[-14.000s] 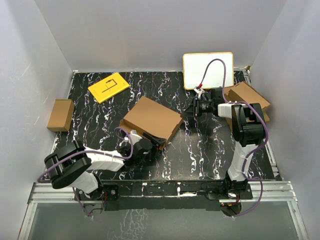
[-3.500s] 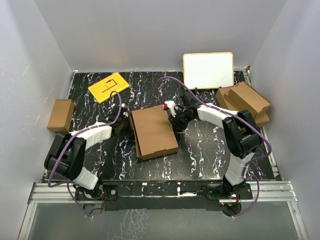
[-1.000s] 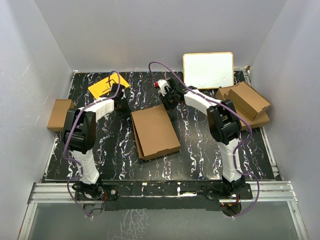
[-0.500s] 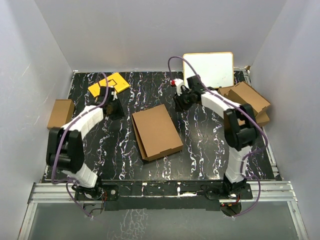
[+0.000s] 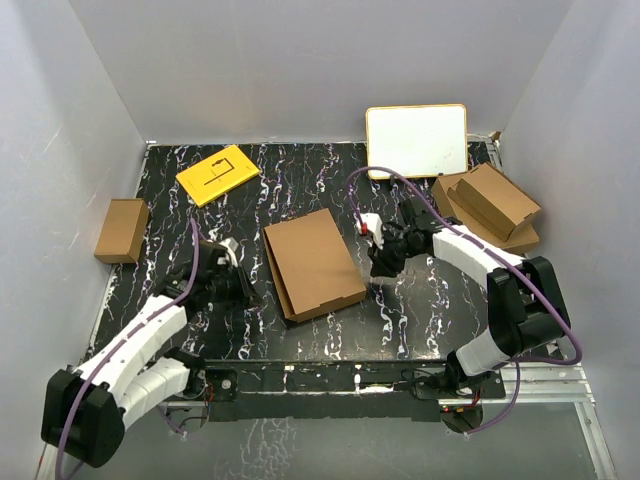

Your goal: Fold the paper box

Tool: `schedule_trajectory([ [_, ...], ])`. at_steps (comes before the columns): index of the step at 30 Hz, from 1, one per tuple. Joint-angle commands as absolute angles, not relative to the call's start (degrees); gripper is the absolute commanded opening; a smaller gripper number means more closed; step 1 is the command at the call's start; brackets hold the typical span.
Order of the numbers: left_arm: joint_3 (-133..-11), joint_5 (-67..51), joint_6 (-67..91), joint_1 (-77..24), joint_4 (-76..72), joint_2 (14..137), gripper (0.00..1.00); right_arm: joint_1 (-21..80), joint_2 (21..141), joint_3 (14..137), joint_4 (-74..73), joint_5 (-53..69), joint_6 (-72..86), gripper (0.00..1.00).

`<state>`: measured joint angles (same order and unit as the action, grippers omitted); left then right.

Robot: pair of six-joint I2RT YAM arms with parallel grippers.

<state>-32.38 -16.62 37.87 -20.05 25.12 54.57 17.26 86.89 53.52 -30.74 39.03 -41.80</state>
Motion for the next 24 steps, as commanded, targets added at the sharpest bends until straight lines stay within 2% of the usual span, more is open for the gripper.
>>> schedule_trajectory([
  [1,-30.9,-17.5,45.2,-26.9,29.7,52.7,0.12,17.4,85.4,51.2,-33.9,45.0,-61.0,0.32],
  [8,-28.3,-16.4,46.8,-34.3,25.9,59.7,0.08,18.6,87.9,52.4,-38.8,46.4,-78.0,0.35],
  [14,-30.2,-16.2,46.9,-37.1,23.2,64.6,0.07,21.7,91.1,54.2,-39.9,45.0,-80.6,0.32],
  [20,-35.3,-15.7,47.7,-40.9,17.9,71.6,0.06,28.5,89.2,52.7,-37.2,44.6,-76.3,0.17],
  [24,-41.9,-14.7,45.8,-43.2,15.6,79.6,0.06,31.9,88.6,52.2,-35.3,44.1,-74.0,0.14],
])
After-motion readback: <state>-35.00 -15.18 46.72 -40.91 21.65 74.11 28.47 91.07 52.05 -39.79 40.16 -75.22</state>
